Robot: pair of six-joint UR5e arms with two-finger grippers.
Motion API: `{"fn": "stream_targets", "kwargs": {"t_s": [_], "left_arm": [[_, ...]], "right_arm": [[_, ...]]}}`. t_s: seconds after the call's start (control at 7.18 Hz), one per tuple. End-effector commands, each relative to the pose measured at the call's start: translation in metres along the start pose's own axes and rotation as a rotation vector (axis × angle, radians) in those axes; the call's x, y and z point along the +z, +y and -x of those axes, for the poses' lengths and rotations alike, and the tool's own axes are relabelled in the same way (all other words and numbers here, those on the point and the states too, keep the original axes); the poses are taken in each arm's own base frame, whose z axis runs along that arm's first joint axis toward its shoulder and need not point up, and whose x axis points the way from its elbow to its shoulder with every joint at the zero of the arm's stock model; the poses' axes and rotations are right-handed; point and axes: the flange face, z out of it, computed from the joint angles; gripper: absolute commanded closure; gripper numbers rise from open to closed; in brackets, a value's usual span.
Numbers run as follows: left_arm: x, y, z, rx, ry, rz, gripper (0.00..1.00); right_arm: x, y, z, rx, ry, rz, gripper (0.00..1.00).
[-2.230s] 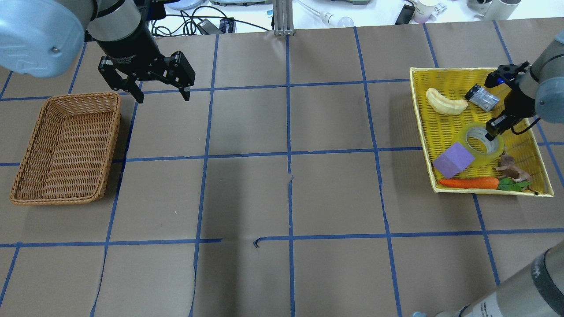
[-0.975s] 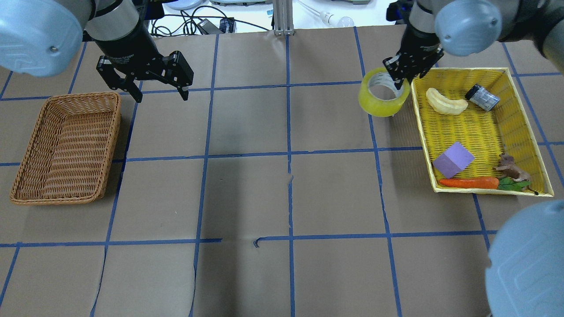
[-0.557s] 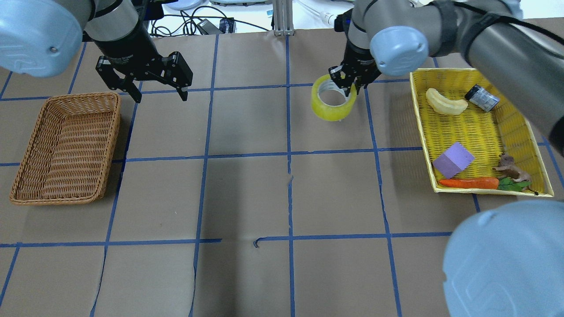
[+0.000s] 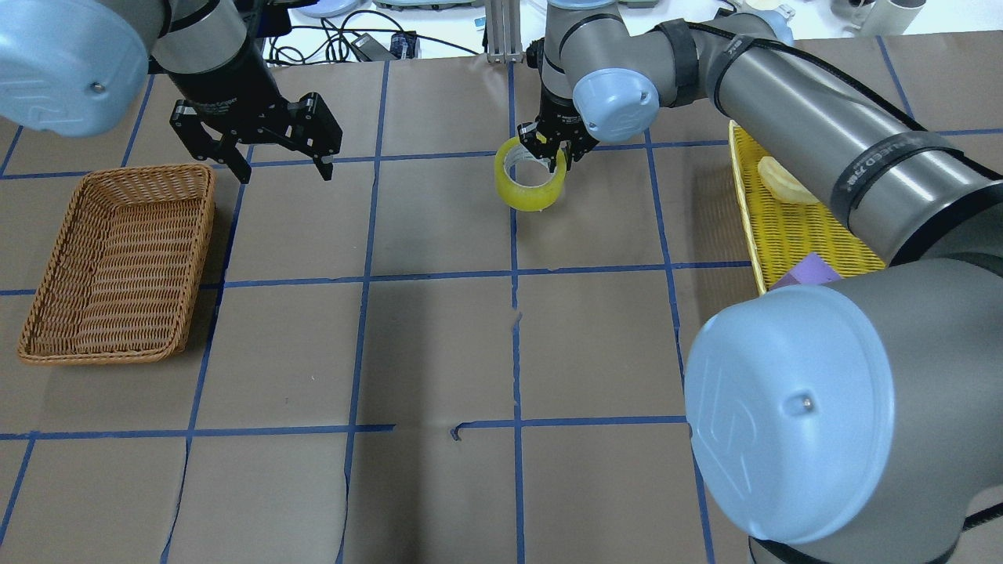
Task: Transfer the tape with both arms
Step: 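Carry the tape roll with the right gripper to the table center, then release the tape with the right gripper while the left gripper reaches toward it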
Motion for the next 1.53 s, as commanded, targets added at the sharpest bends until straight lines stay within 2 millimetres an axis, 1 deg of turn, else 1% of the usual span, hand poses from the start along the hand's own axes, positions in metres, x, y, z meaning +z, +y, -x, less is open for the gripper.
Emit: {"fn": "stream_targets", "kwargs": {"t_s": [0.0,0.14,0.28,0.42,0.56,0.7,0.84,0.98,1.11,1.25,1.39], "left_arm": [[0.003,0.000,0.001,-0.002,-0.001,0.006,0.00],[0.007,0.003,0.000,0.000,0.004,0.014,0.00],[0.008,0.004,0.000,0.000,0.004,0.016,0.00],[0.008,0.004,0.000,0.000,0.004,0.016,0.00],[0.009,0.003,0.000,0.000,0.001,0.017,0.00],[0.008,0.003,0.000,0.000,0.004,0.014,0.00],[0.008,0.002,-0.001,0.000,0.013,0.010,0.00],[0.007,0.000,-0.001,-0.008,0.014,0.004,0.00],[0.007,-0.010,-0.006,-0.009,0.025,-0.037,0.00],[0.010,-0.023,-0.015,-0.013,0.110,-0.098,0.00],[0.015,-0.028,-0.020,-0.013,0.122,-0.102,0.00]], "right_arm": [[0.027,-0.004,0.008,0.012,-0.024,0.029,1.00],[0.032,-0.002,0.017,0.009,-0.023,0.028,0.98],[0.042,-0.001,0.020,0.008,-0.023,0.041,0.74],[0.048,-0.002,0.020,0.009,-0.022,0.045,0.34],[0.047,-0.002,0.019,0.013,-0.022,0.045,0.05],[0.036,-0.003,0.019,0.011,-0.026,0.030,0.00],[0.004,-0.002,0.021,0.005,-0.030,-0.008,0.00],[-0.032,0.005,0.019,0.004,-0.029,-0.039,0.00],[-0.074,0.024,0.005,0.009,-0.011,-0.002,0.00],[-0.119,0.047,-0.017,0.024,-0.003,0.028,0.00],[-0.159,0.067,-0.063,0.068,-0.002,0.044,0.00]]}}
